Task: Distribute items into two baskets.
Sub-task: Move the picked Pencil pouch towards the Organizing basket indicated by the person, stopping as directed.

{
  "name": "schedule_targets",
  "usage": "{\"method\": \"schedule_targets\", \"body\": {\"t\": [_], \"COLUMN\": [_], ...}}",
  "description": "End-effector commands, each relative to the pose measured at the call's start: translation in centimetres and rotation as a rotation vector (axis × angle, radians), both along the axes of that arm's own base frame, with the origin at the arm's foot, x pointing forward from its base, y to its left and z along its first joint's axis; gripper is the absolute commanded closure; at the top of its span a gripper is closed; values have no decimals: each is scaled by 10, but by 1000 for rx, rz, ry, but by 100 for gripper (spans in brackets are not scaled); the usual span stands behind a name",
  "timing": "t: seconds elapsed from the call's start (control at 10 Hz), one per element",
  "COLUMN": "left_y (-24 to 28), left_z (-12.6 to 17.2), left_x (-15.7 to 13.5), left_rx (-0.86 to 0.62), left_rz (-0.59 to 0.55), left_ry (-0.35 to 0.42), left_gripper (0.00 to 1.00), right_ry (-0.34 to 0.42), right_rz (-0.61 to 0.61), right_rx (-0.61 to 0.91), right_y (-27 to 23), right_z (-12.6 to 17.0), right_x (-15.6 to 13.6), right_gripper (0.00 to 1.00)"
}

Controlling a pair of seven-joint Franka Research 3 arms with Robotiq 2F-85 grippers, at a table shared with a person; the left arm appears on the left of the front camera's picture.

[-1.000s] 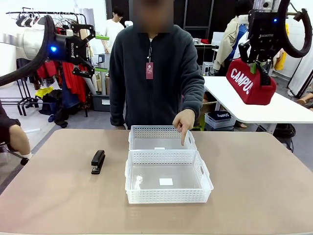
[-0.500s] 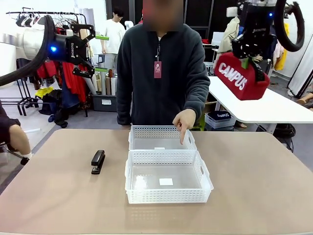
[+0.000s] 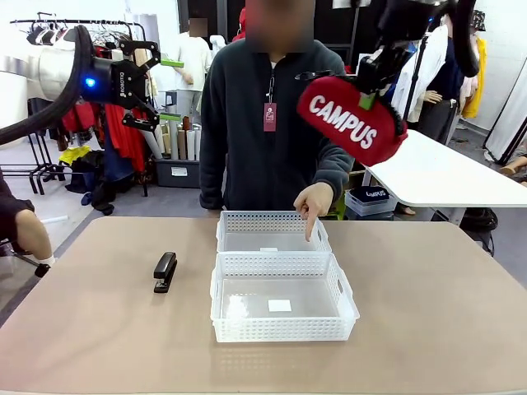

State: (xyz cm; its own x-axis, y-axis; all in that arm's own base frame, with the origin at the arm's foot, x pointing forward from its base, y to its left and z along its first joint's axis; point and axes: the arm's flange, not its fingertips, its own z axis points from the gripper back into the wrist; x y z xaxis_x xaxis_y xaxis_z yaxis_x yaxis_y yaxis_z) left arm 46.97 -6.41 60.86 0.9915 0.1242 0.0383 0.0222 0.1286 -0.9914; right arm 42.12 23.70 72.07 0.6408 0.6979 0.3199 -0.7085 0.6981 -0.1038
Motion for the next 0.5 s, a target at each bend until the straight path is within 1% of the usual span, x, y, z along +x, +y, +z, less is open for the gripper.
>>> {"method": "schedule_targets", "body": {"t": [0.0, 0.1, 0.2, 0.3, 0.4], "left_y": [1, 1, 1, 1, 1], "left_z": [1, 1, 1, 1, 1], "left_x": [-1, -1, -1, -1, -1], "left_rx": [0, 0, 0, 0, 0], "left_rz": [1, 1, 1, 1, 1], "left_ry": [-2, -2, -2, -2, -2], "left_gripper": [0, 0, 0, 0, 0], "right_ry": [-49, -89, -116, -168, -203], "right_rz": [237, 357, 445, 508, 575], "right_rx": [-2, -18, -53, -88, -152], "right_y": [7, 17, 27, 33, 45], "right_z": [-21, -28, -37, -45, -59], "right_x": [-22, -29, -38, -42, -48], "right_gripper": [100, 100, 100, 100, 100]}}
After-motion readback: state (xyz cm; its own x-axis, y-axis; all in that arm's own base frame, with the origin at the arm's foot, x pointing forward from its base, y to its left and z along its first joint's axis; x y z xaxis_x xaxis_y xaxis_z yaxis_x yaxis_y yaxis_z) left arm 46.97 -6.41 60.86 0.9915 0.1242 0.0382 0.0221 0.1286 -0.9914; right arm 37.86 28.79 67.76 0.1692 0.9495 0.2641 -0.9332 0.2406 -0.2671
